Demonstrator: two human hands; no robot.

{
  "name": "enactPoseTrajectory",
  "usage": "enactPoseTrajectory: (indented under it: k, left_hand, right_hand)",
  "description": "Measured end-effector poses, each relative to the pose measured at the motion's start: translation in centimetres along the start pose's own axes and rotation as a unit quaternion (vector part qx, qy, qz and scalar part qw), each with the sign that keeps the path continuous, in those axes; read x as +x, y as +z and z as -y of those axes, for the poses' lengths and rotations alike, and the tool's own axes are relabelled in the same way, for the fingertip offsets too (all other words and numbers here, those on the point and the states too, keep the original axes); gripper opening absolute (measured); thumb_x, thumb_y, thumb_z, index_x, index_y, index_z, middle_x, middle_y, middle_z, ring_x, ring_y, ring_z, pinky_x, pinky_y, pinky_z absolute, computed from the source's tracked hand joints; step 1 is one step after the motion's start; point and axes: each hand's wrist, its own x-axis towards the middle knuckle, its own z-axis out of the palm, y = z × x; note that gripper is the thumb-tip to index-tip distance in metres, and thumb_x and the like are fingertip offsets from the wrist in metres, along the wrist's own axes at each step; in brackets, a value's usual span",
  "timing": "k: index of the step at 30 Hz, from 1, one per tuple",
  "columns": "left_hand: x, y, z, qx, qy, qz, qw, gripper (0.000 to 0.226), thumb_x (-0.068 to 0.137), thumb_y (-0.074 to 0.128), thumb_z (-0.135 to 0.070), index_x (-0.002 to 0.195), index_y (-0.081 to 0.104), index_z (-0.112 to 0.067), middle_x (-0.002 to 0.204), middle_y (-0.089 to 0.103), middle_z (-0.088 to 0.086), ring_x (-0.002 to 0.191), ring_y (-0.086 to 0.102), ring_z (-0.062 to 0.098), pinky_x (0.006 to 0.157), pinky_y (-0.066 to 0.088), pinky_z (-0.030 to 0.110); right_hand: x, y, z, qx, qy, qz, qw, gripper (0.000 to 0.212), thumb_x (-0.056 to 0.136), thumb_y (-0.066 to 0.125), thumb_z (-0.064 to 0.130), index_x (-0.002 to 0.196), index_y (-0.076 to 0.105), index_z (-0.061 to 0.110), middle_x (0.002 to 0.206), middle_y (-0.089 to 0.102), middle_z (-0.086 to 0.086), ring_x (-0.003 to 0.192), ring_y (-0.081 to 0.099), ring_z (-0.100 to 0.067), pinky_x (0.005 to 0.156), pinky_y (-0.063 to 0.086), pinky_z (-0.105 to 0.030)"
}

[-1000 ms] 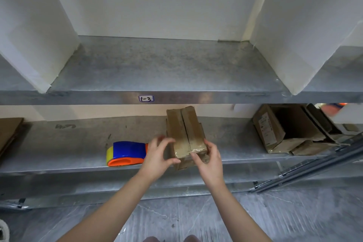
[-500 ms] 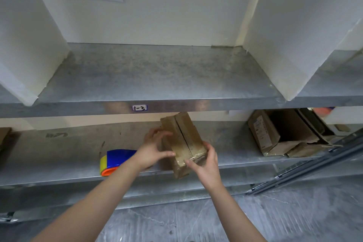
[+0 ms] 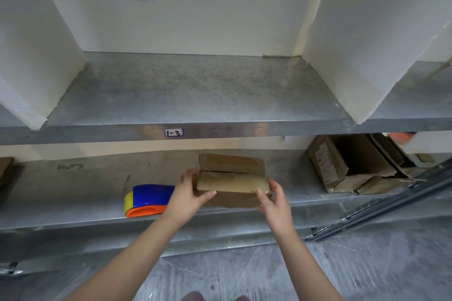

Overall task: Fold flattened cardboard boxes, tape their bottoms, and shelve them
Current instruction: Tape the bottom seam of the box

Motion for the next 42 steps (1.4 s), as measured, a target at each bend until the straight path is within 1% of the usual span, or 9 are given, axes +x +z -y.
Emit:
enactPoseTrajectory:
  k: [2,5,11,15,19,25,30,37,42]
  left_hand:
    - [-1.3,0.6,0.0,-0.011,-0.003,0.000,1.000,0.068,0.079,0.070,-0.053,0.134,0.043,-0.024,0.114,0.053,-0.003,0.100,0.056,0.012,0.090,0.050,0.032]
    - [-0.3,-0.3,-0.3,0.030,0.037,0.001,0.999,0.056,0.079,0.072,-0.047,0.125,0.049,-0.024,0.125,0.046,0.000,0.115,0.051,0.017,0.097,0.044,0.028]
    - [4.0,-3.2,-2.3,0.089,0.037,0.197,0.976,0.093,0.073,0.080,-0.041,0.146,0.023,-0.044,0.160,-0.009,-0.011,0.147,0.006,0.015,0.114,0.021,0.032]
    - [4.3,-2.8,-1.8,0.093,0.045,0.151,0.983,0.084,0.066,0.085,-0.042,0.136,0.038,-0.041,0.148,0.012,-0.012,0.134,0.028,0.015,0.102,0.029,0.022]
    - [2.7,-1.6,-0.3,0.078,0.059,0.122,0.988,0.098,0.050,0.082,-0.062,0.135,0.036,-0.045,0.134,0.018,-0.009,0.125,0.032,0.017,0.109,0.032,0.030]
    - [0.1,0.3,1.0,0.011,0.046,0.000,0.999,0.079,0.062,0.084,-0.044,0.130,0.042,-0.047,0.125,0.052,-0.006,0.116,0.052,0.015,0.101,0.044,0.035]
    - [-2.0,3.3,-0.3,-0.067,0.040,-0.052,0.996,0.065,0.076,0.080,-0.031,0.131,0.047,-0.037,0.127,0.051,-0.006,0.111,0.054,0.007,0.095,0.048,0.027]
    - [-1.9,1.6,-1.4,0.034,0.011,-0.039,0.999,0.055,0.083,0.071,-0.041,0.133,0.049,-0.033,0.113,0.052,-0.010,0.082,0.060,0.001,0.079,0.054,0.026]
    - [-1.2,-1.1,-1.4,0.190,0.066,0.011,0.980,0.060,0.089,0.063,-0.041,0.143,0.040,-0.028,0.132,0.054,0.001,0.118,0.052,0.018,0.098,0.045,0.033]
  right_hand:
    - [0.4,0.0,0.5,-0.039,-0.025,-0.014,0.999,0.067,0.090,0.067,0.035,0.147,0.034,0.023,0.143,0.041,0.009,0.134,0.037,-0.011,0.110,0.033,-0.031]
    - [1.1,0.1,1.2,-0.051,-0.035,-0.052,0.997,0.070,0.087,0.070,0.032,0.145,0.034,0.020,0.146,0.039,-0.004,0.134,0.039,-0.020,0.106,0.034,-0.033]
    - [2.1,1.0,2.7,-0.076,-0.002,-0.089,0.993,0.063,0.084,0.074,0.030,0.134,0.041,0.009,0.132,0.042,-0.015,0.108,0.053,-0.027,0.085,0.036,-0.026]
    - [1.8,1.8,3.0,-0.067,0.000,-0.048,0.997,0.074,0.080,0.078,0.032,0.140,0.040,0.013,0.140,0.038,-0.010,0.122,0.051,-0.026,0.100,0.039,-0.030]
    - [1.6,2.4,2.0,-0.080,-0.040,-0.024,0.996,0.074,0.077,0.080,0.036,0.141,0.044,0.023,0.149,0.027,-0.007,0.131,0.043,-0.025,0.112,0.035,-0.036]
    - [1.1,1.9,1.9,-0.014,-0.040,0.028,0.999,0.042,0.084,0.075,0.024,0.117,0.051,0.030,0.114,0.062,0.005,0.096,0.064,-0.004,0.090,0.055,-0.032]
    - [-0.1,2.1,0.8,-0.081,-0.113,0.095,0.986,0.074,0.075,0.082,0.031,0.139,0.045,0.023,0.132,0.046,0.010,0.121,0.046,-0.004,0.104,0.039,-0.023]
    - [1.9,2.1,1.2,-0.095,-0.108,0.102,0.984,0.069,0.083,0.076,0.023,0.142,0.042,0.023,0.136,0.047,0.001,0.124,0.050,-0.015,0.106,0.045,-0.036]
    - [2.2,2.6,2.4,-0.214,-0.164,0.072,0.960,0.064,0.088,0.067,0.040,0.144,0.040,0.024,0.140,0.046,-0.004,0.131,0.042,-0.023,0.108,0.039,-0.036]
